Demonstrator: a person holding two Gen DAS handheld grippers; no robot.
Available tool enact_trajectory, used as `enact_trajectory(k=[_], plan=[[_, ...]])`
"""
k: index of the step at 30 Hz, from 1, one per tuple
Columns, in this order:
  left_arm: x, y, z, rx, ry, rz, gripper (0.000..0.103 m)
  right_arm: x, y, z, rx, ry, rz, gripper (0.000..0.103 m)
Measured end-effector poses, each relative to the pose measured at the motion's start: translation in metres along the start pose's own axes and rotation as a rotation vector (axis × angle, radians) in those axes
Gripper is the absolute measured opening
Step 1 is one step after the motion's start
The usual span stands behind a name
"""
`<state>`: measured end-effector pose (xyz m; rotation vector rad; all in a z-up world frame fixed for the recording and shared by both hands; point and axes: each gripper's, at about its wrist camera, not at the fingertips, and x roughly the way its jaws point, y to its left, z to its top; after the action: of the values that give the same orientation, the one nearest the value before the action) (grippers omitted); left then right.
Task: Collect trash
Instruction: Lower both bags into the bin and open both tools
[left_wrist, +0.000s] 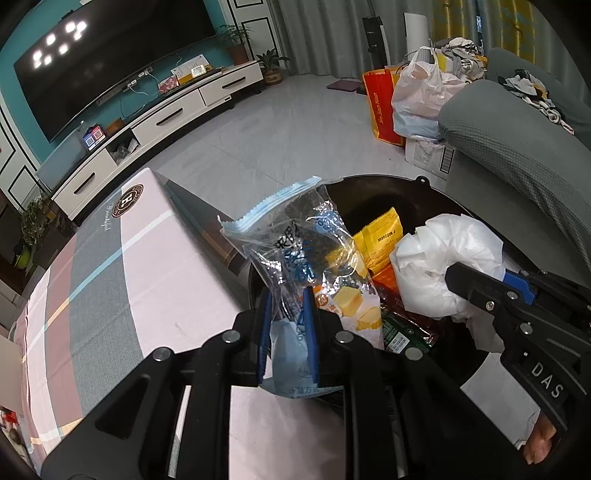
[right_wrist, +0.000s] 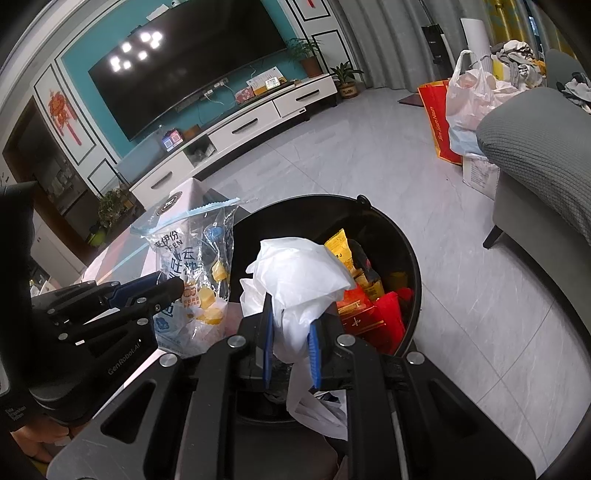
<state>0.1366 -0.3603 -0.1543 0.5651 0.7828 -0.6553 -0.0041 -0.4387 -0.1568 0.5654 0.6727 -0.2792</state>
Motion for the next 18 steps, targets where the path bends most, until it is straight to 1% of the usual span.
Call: enact_trajectory(k=[18], plan=[[0.0071,-0.0052,0.0000,0.022,0.022,0.014,0.020,0.0072,-0.0049,-0.0008,0.006,0.018,-0.010,0.017]])
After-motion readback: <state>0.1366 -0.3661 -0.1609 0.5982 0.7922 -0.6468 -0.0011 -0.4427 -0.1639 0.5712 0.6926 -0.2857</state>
